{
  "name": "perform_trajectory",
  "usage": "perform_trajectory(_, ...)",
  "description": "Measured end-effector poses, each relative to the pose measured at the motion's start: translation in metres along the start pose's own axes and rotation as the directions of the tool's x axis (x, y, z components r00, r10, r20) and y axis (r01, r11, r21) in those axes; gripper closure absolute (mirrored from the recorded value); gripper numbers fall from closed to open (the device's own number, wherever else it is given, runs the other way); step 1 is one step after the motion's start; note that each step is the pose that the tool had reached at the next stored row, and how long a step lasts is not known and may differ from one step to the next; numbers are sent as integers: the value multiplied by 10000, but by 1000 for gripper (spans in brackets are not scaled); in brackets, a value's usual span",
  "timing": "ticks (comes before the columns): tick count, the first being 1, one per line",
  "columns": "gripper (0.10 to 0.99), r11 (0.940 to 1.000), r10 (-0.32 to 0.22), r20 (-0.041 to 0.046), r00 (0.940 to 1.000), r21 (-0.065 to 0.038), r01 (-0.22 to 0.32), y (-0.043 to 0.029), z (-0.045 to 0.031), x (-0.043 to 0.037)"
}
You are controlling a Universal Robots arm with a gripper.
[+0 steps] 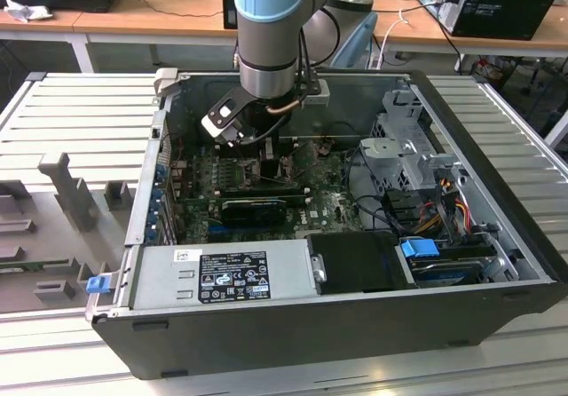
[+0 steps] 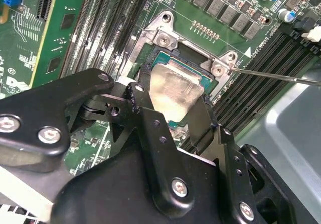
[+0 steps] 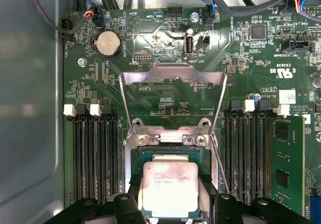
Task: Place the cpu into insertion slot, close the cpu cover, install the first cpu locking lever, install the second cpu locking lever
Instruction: 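Place the cpu into insertion slot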
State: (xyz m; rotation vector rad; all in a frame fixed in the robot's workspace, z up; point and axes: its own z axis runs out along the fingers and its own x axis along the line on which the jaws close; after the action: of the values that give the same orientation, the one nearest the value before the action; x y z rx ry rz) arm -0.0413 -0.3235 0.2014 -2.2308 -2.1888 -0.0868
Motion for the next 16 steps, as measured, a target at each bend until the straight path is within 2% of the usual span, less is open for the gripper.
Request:
perform_trajectory(6,557,10000,0,-1,10000,-1,0,0,1,0)
perform_trajectory(7,545,10000,0,0,10000,-1,0,0,1,0)
perform_trajectory(8,478,10000,0,0,10000,-1,0,0,1,0)
perform_trajectory(16,478,10000,0,1,10000,-1,0,1,-22,2)
